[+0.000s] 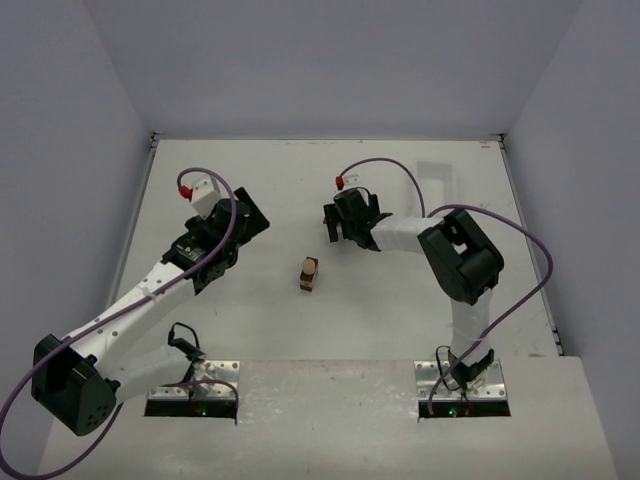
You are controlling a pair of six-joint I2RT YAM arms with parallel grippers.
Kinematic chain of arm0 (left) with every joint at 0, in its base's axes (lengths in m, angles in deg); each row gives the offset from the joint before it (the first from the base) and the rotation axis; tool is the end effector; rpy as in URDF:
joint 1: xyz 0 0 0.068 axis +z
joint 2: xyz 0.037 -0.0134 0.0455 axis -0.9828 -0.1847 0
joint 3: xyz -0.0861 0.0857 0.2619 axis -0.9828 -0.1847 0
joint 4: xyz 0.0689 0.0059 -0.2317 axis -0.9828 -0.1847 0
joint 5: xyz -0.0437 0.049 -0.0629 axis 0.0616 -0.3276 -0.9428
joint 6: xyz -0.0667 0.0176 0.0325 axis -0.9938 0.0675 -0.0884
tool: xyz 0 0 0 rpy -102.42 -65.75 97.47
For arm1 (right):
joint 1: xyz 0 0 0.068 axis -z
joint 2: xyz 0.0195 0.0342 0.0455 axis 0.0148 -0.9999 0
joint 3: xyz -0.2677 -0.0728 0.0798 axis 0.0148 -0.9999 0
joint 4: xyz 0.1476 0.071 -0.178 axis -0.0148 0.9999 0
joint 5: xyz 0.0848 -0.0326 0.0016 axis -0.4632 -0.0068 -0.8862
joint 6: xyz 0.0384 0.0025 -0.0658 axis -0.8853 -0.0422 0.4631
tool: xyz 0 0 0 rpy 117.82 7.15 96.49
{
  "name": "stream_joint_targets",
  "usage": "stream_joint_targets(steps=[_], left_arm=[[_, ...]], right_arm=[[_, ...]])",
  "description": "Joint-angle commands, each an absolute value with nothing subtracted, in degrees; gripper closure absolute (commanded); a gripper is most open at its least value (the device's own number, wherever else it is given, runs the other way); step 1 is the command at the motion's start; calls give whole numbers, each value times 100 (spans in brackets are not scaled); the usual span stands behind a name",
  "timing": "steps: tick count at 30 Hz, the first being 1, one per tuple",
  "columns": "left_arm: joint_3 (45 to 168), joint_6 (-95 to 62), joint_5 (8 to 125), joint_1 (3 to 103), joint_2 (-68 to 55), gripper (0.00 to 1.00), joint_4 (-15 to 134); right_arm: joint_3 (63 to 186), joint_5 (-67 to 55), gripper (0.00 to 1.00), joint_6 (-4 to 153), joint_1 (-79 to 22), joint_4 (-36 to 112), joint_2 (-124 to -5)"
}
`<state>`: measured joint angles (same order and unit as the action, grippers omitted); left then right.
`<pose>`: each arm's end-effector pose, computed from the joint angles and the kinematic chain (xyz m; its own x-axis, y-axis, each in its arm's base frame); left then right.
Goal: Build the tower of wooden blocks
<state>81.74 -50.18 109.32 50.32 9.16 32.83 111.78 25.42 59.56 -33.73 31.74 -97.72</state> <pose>0.2039 -0.0712 0.2906 -0.3691 -0.4631 -0.8058 -0.3715 0.8682 -0.3288 0.3574 0.2149 0.1379 -0.6492 -0.0401 -0.7595 -0.0519 0.9986 -0.0084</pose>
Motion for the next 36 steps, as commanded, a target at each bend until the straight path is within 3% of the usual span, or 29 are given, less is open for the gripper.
stream_joint_targets(steps=[1, 6, 17, 20, 24, 29, 36], left_arm=[[8116, -4992, 11196, 5105, 1070, 0, 3582], [8022, -5009, 11260, 5105, 1115, 0, 3607], [7975, -5001, 11337, 5114, 1102, 0, 3642], [7983, -4992, 11321, 5114, 1071, 0, 3648], [7989, -4974, 11286, 5114, 1064, 0, 3651], [7974, -4983, 11252, 5114, 1097, 0, 3651], [7927, -4923, 10981, 5114, 1082, 0, 3707]], right_arm=[[11612, 2586, 1, 5669, -3232, 3526, -10182], [12286, 2592, 1, 5522, -3081, 4210, -10519], [12152, 2407, 6, 5640, -2797, 4246, -10418], [12217, 2303, 13, 5807, -2798, 4246, -10467], [12279, 1979, 31, 5899, -2789, 4246, -10488], [12138, 1836, 64, 6077, -2789, 4165, -10227], [11614, 1307, 79, 7122, -2789, 3751, -9255]])
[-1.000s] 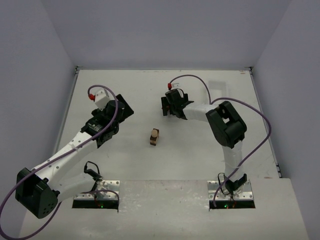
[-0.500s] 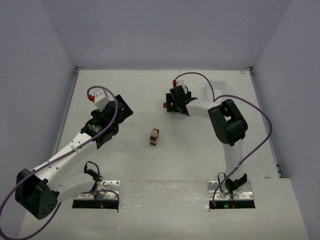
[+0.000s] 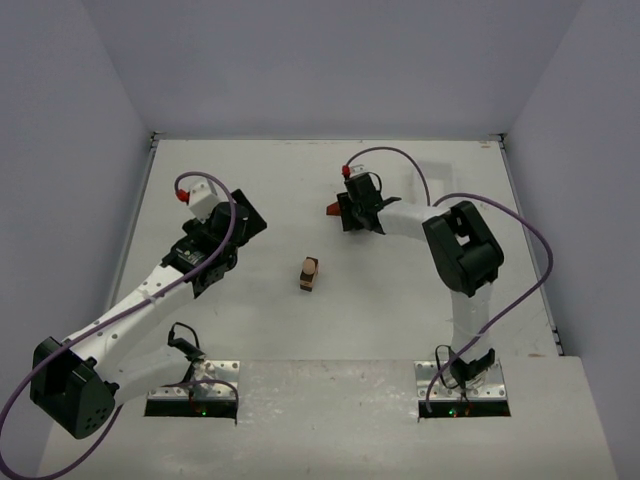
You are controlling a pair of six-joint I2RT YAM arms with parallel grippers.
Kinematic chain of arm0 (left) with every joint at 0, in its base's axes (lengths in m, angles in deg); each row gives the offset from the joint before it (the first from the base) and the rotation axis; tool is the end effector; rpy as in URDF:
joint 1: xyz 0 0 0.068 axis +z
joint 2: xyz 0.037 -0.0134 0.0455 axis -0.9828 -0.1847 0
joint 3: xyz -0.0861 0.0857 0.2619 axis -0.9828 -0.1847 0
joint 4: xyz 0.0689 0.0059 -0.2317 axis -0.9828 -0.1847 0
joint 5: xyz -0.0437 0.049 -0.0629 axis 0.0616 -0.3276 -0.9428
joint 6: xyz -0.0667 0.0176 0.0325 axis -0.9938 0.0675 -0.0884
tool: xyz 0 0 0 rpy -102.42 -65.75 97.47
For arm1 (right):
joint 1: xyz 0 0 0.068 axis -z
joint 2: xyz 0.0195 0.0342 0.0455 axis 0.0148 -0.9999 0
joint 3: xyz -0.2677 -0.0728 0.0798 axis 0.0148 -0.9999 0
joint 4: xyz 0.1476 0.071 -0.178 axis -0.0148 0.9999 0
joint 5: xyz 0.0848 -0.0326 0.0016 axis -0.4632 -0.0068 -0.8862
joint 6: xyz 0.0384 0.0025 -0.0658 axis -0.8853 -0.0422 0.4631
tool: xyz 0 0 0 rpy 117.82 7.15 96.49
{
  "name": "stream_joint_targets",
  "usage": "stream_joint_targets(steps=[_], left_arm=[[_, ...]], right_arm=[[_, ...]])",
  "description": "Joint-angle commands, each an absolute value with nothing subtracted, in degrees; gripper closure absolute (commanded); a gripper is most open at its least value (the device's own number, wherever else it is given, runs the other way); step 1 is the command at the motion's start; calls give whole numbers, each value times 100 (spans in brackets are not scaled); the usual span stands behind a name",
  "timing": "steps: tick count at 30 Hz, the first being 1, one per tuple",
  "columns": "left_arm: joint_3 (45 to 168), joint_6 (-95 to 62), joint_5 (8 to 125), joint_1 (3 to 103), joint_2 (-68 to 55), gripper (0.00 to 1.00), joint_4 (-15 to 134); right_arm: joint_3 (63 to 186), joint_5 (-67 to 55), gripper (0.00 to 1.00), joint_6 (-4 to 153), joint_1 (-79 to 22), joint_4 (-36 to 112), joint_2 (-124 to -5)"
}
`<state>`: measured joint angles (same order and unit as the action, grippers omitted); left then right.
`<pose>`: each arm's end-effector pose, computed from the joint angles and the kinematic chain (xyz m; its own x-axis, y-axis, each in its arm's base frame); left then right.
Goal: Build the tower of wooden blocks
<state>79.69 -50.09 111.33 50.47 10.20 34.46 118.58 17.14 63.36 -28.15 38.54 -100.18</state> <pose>0.2011 -0.0669 0.2858 -0.3396 -0.4621 -0.8192 -0.3912 0.8615 -0.3238 0.3886 0.1958 0.1411 -0.7110 -0.0592 -0.7006 -0.0989 0.9950 0.0163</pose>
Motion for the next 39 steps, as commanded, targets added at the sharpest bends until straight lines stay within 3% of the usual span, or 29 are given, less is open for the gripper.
stream_joint_targets(steps=[1, 9, 16, 24, 35, 39], left_arm=[[7921, -4947, 10859, 5114, 1045, 0, 3695], [7904, -5152, 10329, 5105, 983, 0, 3340], [7792, -5191, 10565, 5105, 1335, 0, 3181], [7975, -4593, 10696, 5112, 1623, 0, 3366], [7580, -4280, 10443, 5114, 1914, 0, 3825], [7503, -4308, 10421, 5114, 1890, 0, 3842]], right_arm=[[11449, 1147, 79, 7429, -2789, 3617, -8955], [10987, -621, 79, 8640, -2816, 3407, -7796], [10985, -1330, 79, 9548, -3146, 3788, -7170], [11531, -1752, 80, 10689, -3898, 4935, -6934], [12321, -2511, 74, 10962, -4265, 6194, -7056], [12821, -1539, 73, 10024, -4386, 6560, -7435]])
